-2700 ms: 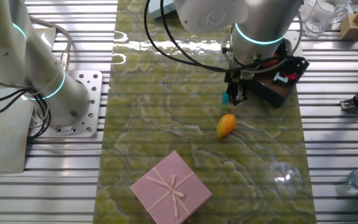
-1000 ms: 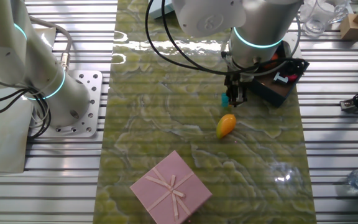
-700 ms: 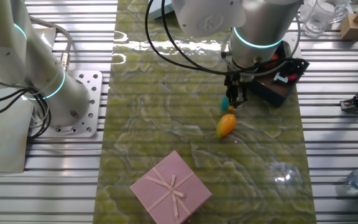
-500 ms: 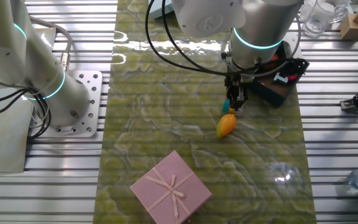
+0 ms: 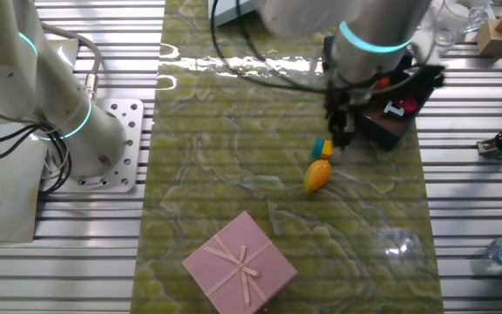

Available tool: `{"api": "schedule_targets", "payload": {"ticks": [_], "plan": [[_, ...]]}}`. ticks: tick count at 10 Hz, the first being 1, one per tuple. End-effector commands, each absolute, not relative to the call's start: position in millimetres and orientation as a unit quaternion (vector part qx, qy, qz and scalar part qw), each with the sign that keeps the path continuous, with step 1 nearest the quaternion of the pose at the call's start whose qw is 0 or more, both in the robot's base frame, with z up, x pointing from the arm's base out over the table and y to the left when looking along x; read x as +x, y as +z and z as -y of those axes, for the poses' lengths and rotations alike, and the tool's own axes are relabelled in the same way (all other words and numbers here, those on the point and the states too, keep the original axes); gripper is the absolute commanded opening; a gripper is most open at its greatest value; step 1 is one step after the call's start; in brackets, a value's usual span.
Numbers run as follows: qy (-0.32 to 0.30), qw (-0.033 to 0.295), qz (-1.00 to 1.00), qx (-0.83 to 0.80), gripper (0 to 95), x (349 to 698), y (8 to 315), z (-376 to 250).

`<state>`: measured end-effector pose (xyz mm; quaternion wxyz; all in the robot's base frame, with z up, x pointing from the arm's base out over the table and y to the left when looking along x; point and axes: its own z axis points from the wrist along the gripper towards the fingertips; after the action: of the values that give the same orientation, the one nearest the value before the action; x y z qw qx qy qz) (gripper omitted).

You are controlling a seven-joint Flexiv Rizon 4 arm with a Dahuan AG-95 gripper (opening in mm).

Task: Take everything out of the gift box

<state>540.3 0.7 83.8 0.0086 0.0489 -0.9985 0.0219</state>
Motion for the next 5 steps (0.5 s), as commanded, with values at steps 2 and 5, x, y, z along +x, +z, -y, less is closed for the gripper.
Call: {"api": "schedule_targets", "payload": {"ticks": [2, 5], "plan": [[0.025, 0.007, 0.998, 0.053, 38.0, 561, 94, -5], [0.025, 0.005, 0.998, 0.055, 38.0, 580, 107, -12]]}}
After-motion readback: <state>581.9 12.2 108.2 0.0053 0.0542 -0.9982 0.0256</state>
